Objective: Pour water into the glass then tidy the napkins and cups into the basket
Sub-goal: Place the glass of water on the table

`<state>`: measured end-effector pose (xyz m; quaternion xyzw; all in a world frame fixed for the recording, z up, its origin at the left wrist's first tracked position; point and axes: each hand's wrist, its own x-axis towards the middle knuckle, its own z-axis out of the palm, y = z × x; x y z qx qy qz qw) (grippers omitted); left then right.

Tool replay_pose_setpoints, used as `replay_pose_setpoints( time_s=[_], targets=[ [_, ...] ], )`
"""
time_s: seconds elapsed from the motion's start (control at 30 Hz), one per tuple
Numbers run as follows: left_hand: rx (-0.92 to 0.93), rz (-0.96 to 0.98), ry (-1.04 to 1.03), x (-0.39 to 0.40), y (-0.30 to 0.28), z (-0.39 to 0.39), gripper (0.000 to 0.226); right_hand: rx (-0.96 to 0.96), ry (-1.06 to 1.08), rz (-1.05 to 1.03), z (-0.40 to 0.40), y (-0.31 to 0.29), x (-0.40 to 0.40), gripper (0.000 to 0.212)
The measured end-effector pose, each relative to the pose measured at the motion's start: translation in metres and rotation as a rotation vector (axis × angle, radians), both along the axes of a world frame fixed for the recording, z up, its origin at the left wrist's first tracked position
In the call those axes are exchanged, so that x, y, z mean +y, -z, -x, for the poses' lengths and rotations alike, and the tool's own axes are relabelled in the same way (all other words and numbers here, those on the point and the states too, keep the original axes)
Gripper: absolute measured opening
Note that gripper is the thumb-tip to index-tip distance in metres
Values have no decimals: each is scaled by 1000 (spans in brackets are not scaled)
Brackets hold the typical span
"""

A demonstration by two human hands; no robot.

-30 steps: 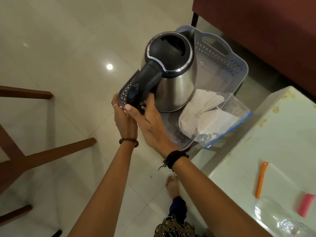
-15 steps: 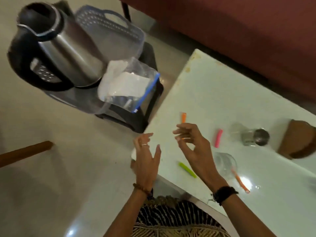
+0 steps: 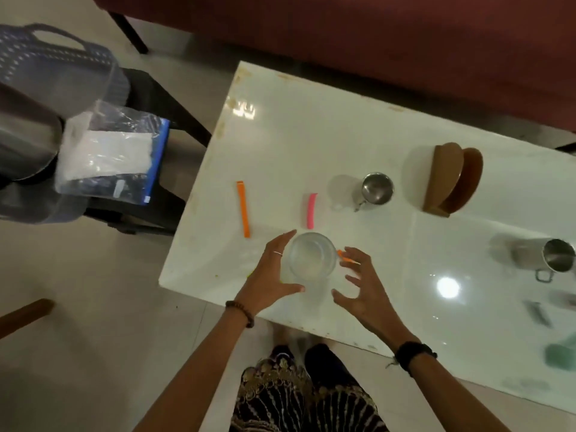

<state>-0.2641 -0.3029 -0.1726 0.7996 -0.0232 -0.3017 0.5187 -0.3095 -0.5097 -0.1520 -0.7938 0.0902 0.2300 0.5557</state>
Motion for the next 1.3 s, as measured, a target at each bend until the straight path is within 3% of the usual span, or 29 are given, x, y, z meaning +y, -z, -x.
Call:
replay_pose_setpoints(
  time_s=[0.17, 0.47, 0.67, 1.0, 1.3],
  targets=[
    [10, 66, 96, -6, 20, -11, 100, 51, -152, -47, -14, 39, 4, 95],
    [-87, 32, 38, -9, 19, -14, 82, -115, -138, -85, -32, 42, 9, 86],
    [-160, 10, 76, -36, -22, -16, 82, -172, -126, -86, -30, 4, -20, 88],
    [-292, 127, 239, -199, -100, -25, 81, -287, -50, -19, -18, -88, -183, 87],
    [-357, 139, 291, -364, -73, -52, 82, -277, -51, 46, -42, -81, -341, 82]
  ],
)
